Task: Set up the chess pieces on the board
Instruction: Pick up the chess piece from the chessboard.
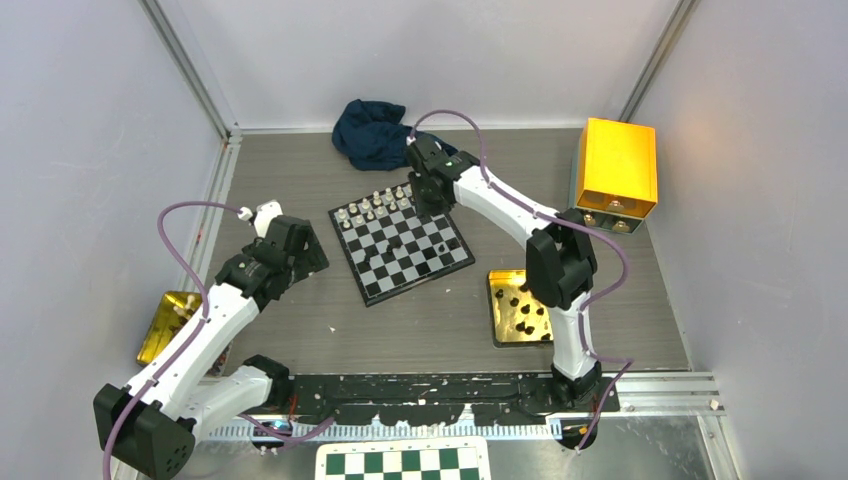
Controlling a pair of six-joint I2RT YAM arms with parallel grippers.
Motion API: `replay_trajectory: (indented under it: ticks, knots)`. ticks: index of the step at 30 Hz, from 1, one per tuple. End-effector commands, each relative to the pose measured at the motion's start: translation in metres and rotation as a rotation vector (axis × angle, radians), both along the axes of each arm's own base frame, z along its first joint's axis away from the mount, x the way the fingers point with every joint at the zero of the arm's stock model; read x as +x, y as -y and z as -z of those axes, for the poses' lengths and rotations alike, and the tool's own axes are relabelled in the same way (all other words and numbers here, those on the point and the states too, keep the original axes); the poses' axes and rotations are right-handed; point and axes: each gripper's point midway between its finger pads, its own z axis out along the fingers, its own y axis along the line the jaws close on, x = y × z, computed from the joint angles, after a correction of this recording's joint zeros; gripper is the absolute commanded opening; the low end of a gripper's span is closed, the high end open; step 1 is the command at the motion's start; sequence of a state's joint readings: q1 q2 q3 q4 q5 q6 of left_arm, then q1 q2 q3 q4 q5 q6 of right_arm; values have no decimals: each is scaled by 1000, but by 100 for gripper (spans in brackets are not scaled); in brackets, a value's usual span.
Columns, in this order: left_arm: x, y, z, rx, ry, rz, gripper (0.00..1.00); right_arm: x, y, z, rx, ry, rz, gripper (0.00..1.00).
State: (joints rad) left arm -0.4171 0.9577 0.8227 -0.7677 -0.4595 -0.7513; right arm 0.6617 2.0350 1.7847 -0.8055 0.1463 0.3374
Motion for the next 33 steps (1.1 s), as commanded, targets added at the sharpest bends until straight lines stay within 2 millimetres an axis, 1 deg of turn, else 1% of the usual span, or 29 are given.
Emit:
replay_trajectory:
  ticks: [1,5,8,15,24,33]
  knots:
    - [9,4,-21,-28,71,0,92,6,-26,-12,33,11,-59,37]
    - [8,3,-22,-25,72,-2,91,3,-44,-7,35,-8,-91,38]
    - [7,2,-22,-23,72,-2,92,-1,-55,-1,35,-20,-112,42]
    - [6,0,-24,-14,79,2,93,-11,-72,8,31,-40,-145,48]
    - [5,-1,-24,-9,79,3,94,-16,-76,19,22,-60,-152,49]
    - [4,-2,-23,-6,81,3,94,-15,-80,26,26,-68,-152,47]
